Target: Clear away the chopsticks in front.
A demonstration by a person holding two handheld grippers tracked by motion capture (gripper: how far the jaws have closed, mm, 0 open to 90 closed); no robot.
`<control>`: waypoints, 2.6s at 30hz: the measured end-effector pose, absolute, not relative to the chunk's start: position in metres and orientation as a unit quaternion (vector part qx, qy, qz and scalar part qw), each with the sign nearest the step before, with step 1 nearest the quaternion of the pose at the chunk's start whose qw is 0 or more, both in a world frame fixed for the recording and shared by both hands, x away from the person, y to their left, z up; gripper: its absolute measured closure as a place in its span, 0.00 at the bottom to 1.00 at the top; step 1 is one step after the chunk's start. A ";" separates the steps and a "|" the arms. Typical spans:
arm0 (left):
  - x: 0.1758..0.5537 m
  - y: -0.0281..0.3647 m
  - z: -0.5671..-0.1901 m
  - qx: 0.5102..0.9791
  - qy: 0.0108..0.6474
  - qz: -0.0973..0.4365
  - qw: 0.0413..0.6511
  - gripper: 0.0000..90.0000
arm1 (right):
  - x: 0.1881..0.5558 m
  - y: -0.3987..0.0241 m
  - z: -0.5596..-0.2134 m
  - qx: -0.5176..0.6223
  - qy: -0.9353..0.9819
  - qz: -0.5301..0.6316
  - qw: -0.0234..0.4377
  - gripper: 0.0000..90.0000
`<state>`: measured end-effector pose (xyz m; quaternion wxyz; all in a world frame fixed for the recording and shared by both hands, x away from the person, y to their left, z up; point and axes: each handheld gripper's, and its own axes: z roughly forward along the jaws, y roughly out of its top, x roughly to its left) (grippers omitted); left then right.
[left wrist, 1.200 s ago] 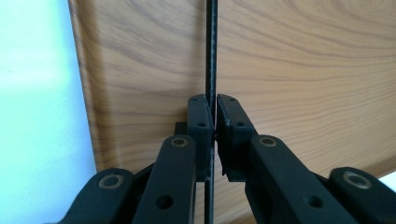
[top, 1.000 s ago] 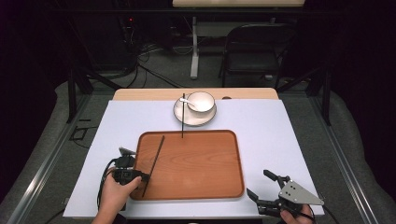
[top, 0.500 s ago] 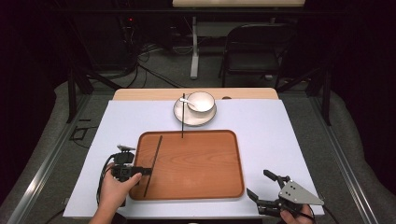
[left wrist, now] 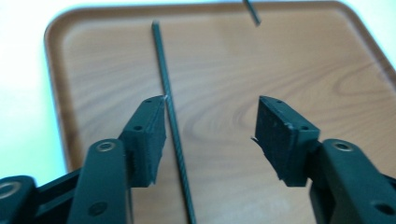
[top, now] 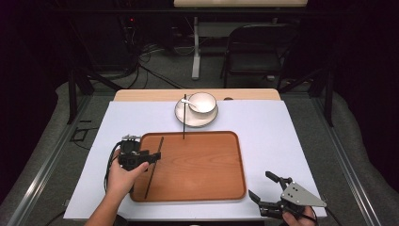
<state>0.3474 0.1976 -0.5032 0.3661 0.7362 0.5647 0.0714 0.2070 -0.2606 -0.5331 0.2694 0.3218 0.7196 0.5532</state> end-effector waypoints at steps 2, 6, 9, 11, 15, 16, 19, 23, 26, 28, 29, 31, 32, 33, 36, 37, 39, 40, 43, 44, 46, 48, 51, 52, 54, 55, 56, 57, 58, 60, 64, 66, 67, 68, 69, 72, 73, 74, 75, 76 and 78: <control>0.352 0.194 -0.502 0.738 0.559 0.087 0.369 0.45 | 0.207 -0.261 -0.533 0.322 0.720 0.553 0.270 0.16; 0.364 0.190 -0.500 0.737 0.549 0.104 0.380 0.40 | 0.207 -0.261 -0.533 0.322 0.720 0.553 0.269 0.16; 0.375 0.187 -0.498 0.733 0.546 0.113 0.390 0.41 | 0.207 -0.261 -0.533 0.322 0.720 0.553 0.269 0.16; 0.384 0.185 -0.496 0.733 0.545 0.115 0.390 0.41 | 0.207 -0.261 -0.533 0.322 0.720 0.553 0.269 0.16; 0.400 0.180 -0.491 0.731 0.544 0.118 0.395 0.42 | 0.207 -0.261 -0.533 0.322 0.720 0.553 0.269 0.16; 0.404 0.179 -0.490 0.730 0.544 0.115 0.397 0.42 | 0.207 -0.261 -0.533 0.323 0.720 0.553 0.269 0.16; 0.416 0.174 -0.487 0.729 0.546 0.116 0.396 0.42 | 0.207 -0.261 -0.533 0.323 0.720 0.553 0.268 0.16; 0.431 0.166 -0.485 0.731 0.546 0.112 0.393 0.42 | 0.207 -0.261 -0.533 0.322 0.720 0.553 0.268 0.16; 0.442 0.160 -0.485 0.732 0.549 0.115 0.388 0.43 | 0.207 -0.261 -0.533 0.324 0.720 0.553 0.267 0.16; 0.448 0.155 -0.486 0.733 0.549 0.115 0.385 0.43 | 0.207 -0.261 -0.533 0.323 0.720 0.553 0.267 0.16; 0.451 0.154 -0.486 0.733 0.550 0.113 0.383 0.43 | 0.207 -0.261 -0.533 0.323 0.720 0.553 0.267 0.16; 0.457 0.150 -0.487 0.732 0.553 0.108 0.383 0.43 | 0.207 -0.261 -0.533 0.323 0.720 0.553 0.267 0.16; 0.459 0.147 -0.488 0.730 0.554 0.111 0.385 0.43 | 0.207 -0.261 -0.533 0.323 0.720 0.553 0.267 0.16; 0.462 0.146 -0.488 0.731 0.554 0.107 0.384 0.43 | 0.207 -0.261 -0.533 0.323 0.720 0.553 0.266 0.16; 0.469 0.139 -0.490 0.730 0.559 0.105 0.380 0.44 | 0.207 -0.261 -0.533 0.323 0.720 0.553 0.266 0.16; 0.471 0.137 -0.491 0.730 0.560 0.104 0.378 0.44 | 0.207 -0.261 -0.533 0.323 0.720 0.554 0.265 0.16; 0.475 0.133 -0.491 0.732 0.561 0.099 0.373 0.45 | 0.207 -0.261 -0.533 0.323 0.720 0.554 0.265 0.16; 0.477 0.131 -0.492 0.732 0.563 0.098 0.371 0.46 | 0.207 -0.261 -0.533 0.323 0.720 0.553 0.265 0.16; 0.482 0.125 -0.494 0.727 0.571 0.083 0.373 0.47 | 0.207 -0.261 -0.533 0.323 0.720 0.554 0.265 0.16; 0.483 0.124 -0.494 0.727 0.572 0.078 0.373 0.48 | 0.207 -0.261 -0.533 0.323 0.719 0.555 0.265 0.16; 0.485 0.119 -0.496 0.728 0.574 0.072 0.368 0.49 | 0.207 -0.261 -0.533 0.323 0.720 0.555 0.265 0.16; 0.487 0.114 -0.498 0.731 0.576 0.065 0.359 0.52 | 0.207 -0.262 -0.533 0.322 0.720 0.555 0.266 0.16; 0.490 0.108 -0.502 0.733 0.584 0.059 0.345 0.56 | 0.207 -0.262 -0.533 0.322 0.720 0.555 0.265 0.16; 0.491 0.107 -0.503 0.732 0.587 0.056 0.341 0.58 | 0.207 -0.262 -0.533 0.322 0.720 0.555 0.265 0.16; 0.493 0.104 -0.504 0.731 0.595 0.045 0.331 0.60 | 0.207 -0.262 -0.533 0.322 0.720 0.555 0.266 0.16; 0.494 0.103 -0.505 0.730 0.598 0.042 0.328 0.61 | 0.207 -0.262 -0.533 0.322 0.720 0.555 0.266 0.16; 0.495 0.102 -0.506 0.730 0.600 0.038 0.326 0.62 | 0.207 -0.262 -0.533 0.322 0.720 0.555 0.266 0.16; 0.496 0.100 -0.506 0.731 0.603 0.032 0.318 0.63 | 0.207 -0.262 -0.533 0.321 0.720 0.555 0.266 0.16; 0.496 0.099 -0.506 0.730 0.607 0.031 0.313 0.65 | 0.207 -0.262 -0.533 0.322 0.720 0.555 0.265 0.16; 0.498 0.098 -0.507 0.728 0.614 0.021 0.304 0.67 | 0.207 -0.262 -0.533 0.321 0.720 0.555 0.266 0.16; 0.502 0.096 -0.508 0.723 0.631 0.000 0.280 0.74 | 0.207 -0.262 -0.533 0.320 0.720 0.555 0.265 0.16; 0.503 0.095 -0.510 0.718 0.641 -0.004 0.270 0.75 | 0.207 -0.262 -0.533 0.321 0.720 0.555 0.265 0.16; 0.504 0.096 -0.510 0.716 0.645 -0.006 0.265 0.76 | 0.207 -0.262 -0.533 0.321 0.720 0.555 0.264 0.16; 0.505 0.096 -0.511 0.714 0.648 -0.011 0.264 0.77 | 0.207 -0.262 -0.533 0.320 0.720 0.555 0.264 0.16; 0.505 0.096 -0.512 0.713 0.650 -0.014 0.262 0.77 | 0.207 -0.262 -0.533 0.320 0.720 0.556 0.264 0.16; 0.507 0.096 -0.514 0.709 0.656 -0.020 0.256 0.81 | 0.207 -0.262 -0.533 0.320 0.721 0.555 0.265 0.16; 0.508 0.096 -0.515 0.708 0.658 -0.021 0.255 0.81 | 0.207 -0.262 -0.533 0.319 0.721 0.555 0.265 0.16; 0.508 0.096 -0.516 0.707 0.660 -0.025 0.253 0.82 | 0.207 -0.262 -0.533 0.319 0.721 0.556 0.265 0.16; 0.508 0.096 -0.516 0.705 0.662 -0.027 0.252 0.83 | 0.207 -0.262 -0.533 0.319 0.721 0.556 0.265 0.16; 0.509 0.096 -0.516 0.704 0.664 -0.029 0.250 0.84 | 0.207 -0.262 -0.533 0.319 0.721 0.556 0.264 0.16; 0.510 0.096 -0.516 0.700 0.669 -0.034 0.248 0.87 | 0.207 -0.262 -0.533 0.319 0.721 0.556 0.264 0.16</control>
